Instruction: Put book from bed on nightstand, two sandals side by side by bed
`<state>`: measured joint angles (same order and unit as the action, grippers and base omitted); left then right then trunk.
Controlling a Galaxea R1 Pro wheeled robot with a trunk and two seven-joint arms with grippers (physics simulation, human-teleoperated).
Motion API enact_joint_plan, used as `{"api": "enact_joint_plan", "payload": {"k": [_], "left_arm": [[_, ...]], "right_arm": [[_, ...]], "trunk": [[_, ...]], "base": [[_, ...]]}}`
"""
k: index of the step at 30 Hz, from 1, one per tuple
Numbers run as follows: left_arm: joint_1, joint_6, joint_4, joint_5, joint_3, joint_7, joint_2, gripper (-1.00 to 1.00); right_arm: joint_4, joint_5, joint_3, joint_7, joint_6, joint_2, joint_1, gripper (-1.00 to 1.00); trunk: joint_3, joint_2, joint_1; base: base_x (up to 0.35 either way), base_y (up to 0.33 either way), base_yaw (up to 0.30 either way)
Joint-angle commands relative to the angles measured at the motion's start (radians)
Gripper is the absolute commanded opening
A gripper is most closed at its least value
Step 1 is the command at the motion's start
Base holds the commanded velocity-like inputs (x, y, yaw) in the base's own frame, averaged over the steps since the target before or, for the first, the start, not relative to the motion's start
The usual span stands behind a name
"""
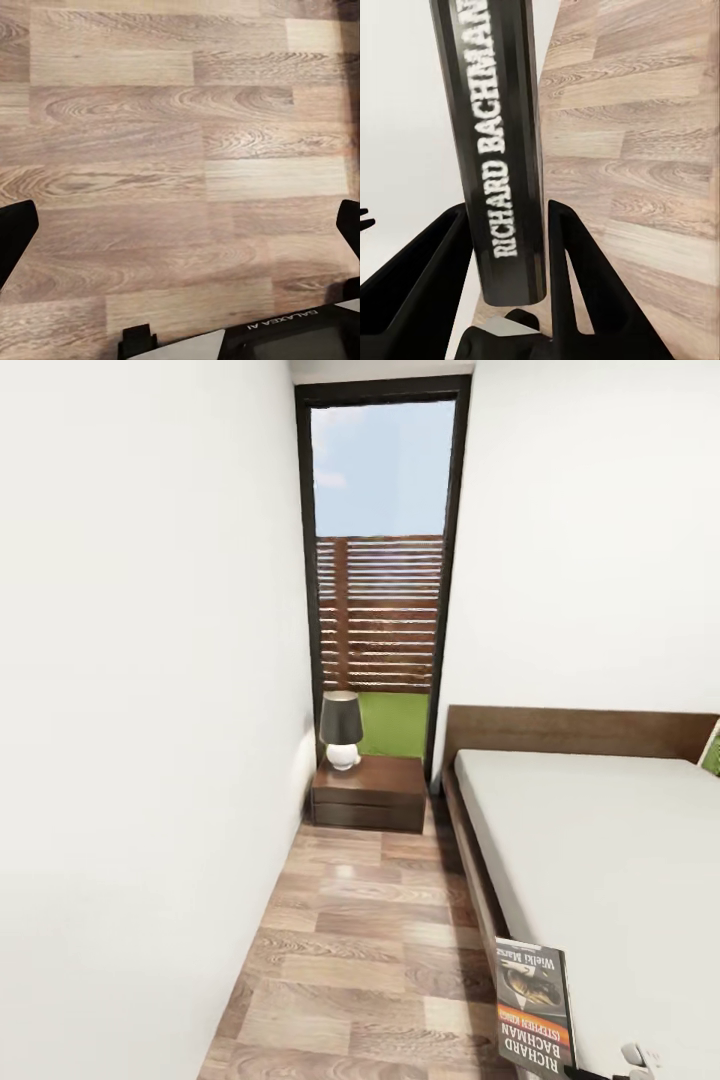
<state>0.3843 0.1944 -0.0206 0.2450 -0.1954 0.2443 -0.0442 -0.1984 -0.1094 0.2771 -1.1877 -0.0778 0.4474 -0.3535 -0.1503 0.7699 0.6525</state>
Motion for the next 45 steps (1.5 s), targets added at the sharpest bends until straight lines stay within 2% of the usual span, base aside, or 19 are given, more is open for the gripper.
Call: {"api": "enact_joint_plan", "payload": {"k": [1, 16, 45], "left_arm": [[0.001, 0.003, 0.001, 0.010, -0.009, 0.003, 0.000, 1.00], [0.001, 0.003, 0.001, 0.010, -0.009, 0.003, 0.000, 1.00], [0.001, 0.003, 0.001, 0.010, -0.009, 0.003, 0.000, 1.00]], "right_arm": [[0.001, -0.010, -0.004, -0.003, -0.008, 0.000, -0.001, -1.00], [0.001, -0.010, -0.004, -0.003, -0.008, 0.001, -0.001, -1.00], [0.001, -0.010, -0.004, -0.003, -0.008, 0.001, -0.001, -1.00]], "trunk": [[-0.002, 0.001, 0.001], [-0.002, 0.001, 0.001], [-0.002, 0.001, 0.001]], "base": [[0.292, 0.000, -0.042], [0.323, 0.000, -0.007], [0.327, 0.000, -0.066]]}}
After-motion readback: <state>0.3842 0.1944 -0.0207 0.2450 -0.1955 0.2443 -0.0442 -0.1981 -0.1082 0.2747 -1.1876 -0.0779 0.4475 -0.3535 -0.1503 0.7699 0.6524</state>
